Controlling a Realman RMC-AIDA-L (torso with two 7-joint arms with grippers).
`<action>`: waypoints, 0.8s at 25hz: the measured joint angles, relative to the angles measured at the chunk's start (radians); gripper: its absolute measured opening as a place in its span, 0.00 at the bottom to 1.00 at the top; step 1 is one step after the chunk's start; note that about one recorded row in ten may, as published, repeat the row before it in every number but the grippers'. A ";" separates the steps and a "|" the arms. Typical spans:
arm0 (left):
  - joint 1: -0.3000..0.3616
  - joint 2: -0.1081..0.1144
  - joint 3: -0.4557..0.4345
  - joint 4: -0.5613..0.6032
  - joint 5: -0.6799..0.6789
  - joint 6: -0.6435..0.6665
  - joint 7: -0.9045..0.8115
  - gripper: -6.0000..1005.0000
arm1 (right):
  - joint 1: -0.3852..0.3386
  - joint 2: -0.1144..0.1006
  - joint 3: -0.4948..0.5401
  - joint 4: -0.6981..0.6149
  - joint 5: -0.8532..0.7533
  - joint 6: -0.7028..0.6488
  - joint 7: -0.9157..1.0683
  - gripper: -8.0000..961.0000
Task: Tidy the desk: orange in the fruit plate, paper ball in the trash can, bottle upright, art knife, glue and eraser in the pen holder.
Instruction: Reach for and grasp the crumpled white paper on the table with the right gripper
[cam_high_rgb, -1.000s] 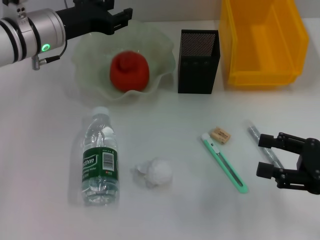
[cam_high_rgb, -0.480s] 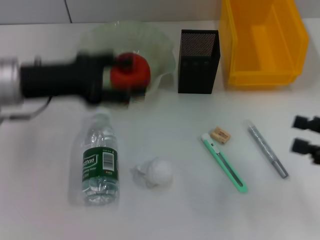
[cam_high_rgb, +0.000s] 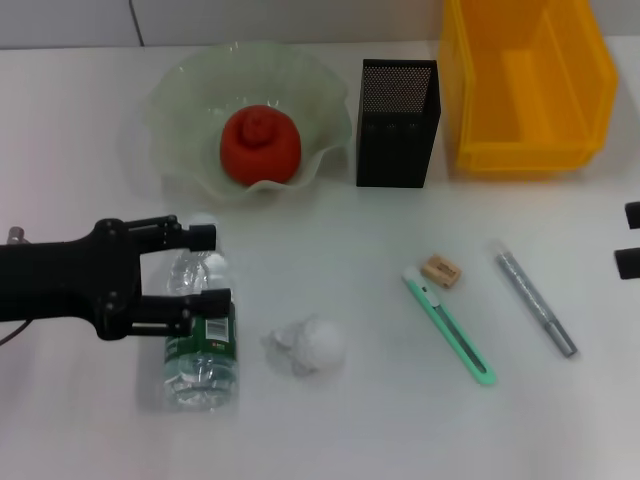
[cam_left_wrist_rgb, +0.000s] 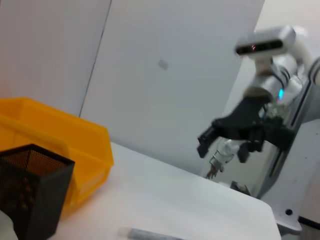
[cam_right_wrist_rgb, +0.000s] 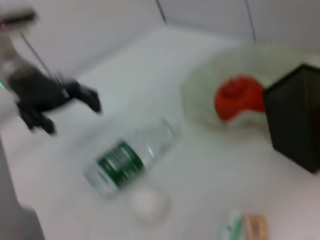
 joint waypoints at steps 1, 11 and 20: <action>0.000 0.000 0.000 0.000 0.006 0.003 -0.001 0.84 | 0.019 0.001 -0.032 -0.044 -0.027 0.001 0.042 0.88; -0.009 -0.009 -0.004 -0.010 0.035 0.000 0.000 0.84 | 0.230 0.100 -0.208 -0.106 -0.295 0.047 0.199 0.88; -0.014 0.009 0.000 -0.007 0.049 0.008 0.001 0.84 | 0.266 0.103 -0.452 0.129 -0.158 0.208 0.116 0.88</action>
